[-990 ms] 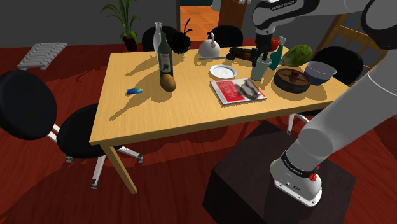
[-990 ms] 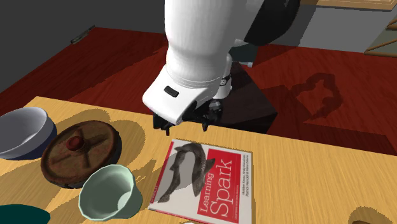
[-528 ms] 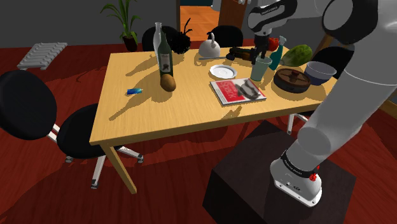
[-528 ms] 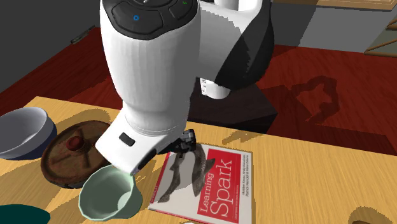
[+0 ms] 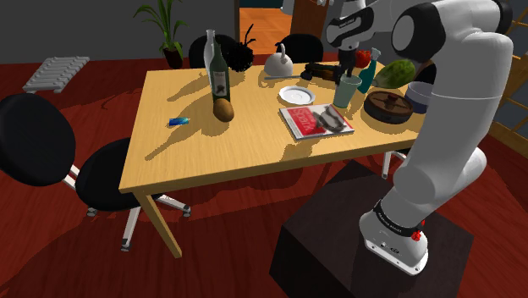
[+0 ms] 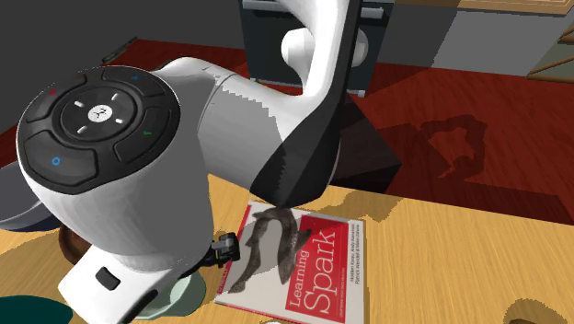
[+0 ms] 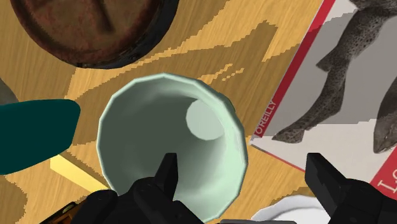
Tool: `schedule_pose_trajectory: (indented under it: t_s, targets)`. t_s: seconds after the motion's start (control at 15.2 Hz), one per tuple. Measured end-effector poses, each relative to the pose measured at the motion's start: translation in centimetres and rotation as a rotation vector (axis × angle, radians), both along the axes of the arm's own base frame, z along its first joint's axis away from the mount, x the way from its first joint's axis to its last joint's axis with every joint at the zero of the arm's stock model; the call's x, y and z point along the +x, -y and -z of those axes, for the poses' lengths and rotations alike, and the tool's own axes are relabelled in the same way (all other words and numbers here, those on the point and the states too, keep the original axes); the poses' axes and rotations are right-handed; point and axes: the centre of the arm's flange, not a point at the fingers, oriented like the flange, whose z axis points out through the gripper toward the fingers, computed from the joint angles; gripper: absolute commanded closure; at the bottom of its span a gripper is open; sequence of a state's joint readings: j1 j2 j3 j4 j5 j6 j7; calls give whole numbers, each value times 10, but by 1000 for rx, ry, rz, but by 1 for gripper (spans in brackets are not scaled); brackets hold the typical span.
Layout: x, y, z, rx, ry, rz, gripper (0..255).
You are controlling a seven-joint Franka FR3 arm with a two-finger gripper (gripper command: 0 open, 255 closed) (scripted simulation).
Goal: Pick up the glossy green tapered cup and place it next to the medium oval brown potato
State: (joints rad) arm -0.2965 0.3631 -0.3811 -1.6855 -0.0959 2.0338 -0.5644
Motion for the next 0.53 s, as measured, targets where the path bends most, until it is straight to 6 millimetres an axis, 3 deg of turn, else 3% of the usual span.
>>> schedule_pose_trajectory:
  t_s: [0.53]
  targets:
    - [-1,8,34,-1,0,-1,0]
